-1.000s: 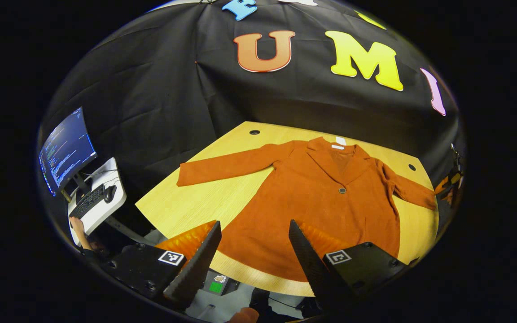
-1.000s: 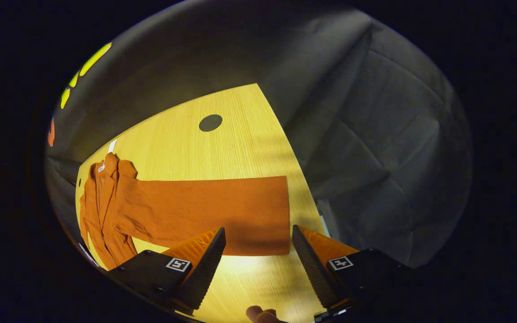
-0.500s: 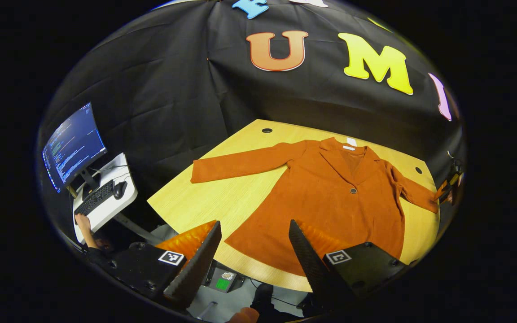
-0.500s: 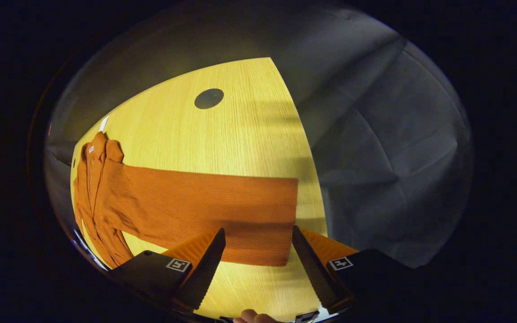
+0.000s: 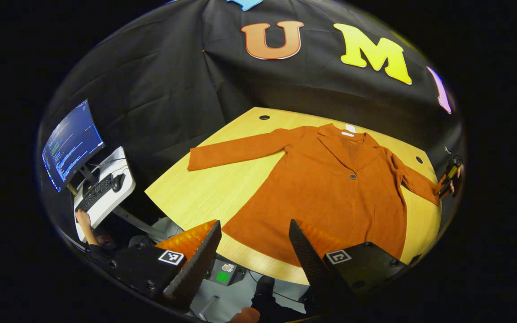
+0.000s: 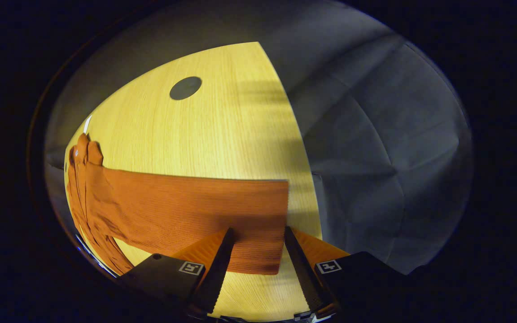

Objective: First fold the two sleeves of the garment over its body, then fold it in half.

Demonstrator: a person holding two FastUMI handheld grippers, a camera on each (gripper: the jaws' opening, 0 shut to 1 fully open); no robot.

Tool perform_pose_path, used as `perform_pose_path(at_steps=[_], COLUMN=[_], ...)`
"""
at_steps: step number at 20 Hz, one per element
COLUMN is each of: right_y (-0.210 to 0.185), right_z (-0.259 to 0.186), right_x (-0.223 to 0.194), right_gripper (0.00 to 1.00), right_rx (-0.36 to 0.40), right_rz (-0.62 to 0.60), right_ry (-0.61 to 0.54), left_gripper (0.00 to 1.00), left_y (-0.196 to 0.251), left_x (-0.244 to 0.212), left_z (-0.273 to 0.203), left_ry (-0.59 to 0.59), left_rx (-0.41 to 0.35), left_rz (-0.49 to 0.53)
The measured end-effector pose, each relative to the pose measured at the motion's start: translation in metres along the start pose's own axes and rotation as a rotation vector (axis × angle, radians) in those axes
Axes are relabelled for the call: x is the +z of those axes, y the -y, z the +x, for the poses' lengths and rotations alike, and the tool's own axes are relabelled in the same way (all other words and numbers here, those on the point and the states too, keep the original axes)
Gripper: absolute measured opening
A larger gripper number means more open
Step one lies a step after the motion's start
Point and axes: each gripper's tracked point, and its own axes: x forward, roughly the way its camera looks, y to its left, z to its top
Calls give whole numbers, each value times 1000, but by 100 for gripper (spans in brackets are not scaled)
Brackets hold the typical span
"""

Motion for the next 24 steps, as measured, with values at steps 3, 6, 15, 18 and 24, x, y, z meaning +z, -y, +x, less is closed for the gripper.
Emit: perform_pose_path(at_steps=[3,6,15,18,24], right_y=[-7,0,-4,-11,-53], right_z=[-2,0,-4,-21,-80], right_x=[0,1,-7,-5,-7], right_gripper=[65,53,1,1,1], right_rx=[23,5,38,30,5], right_rz=[51,36,75,59,23], right_ry=[-20,-17,-39,-11,61], left_gripper=[99,98,99,99,99], left_y=[14,25,25,17,-10], left_x=[-1,-4,-11,-7,2], left_z=[1,0,-7,-3,24], left_ry=[-3,-10,-2,26,35], left_rx=[-19,-46,-42,-49,-94], left_rz=[16,37,-22,12,99])
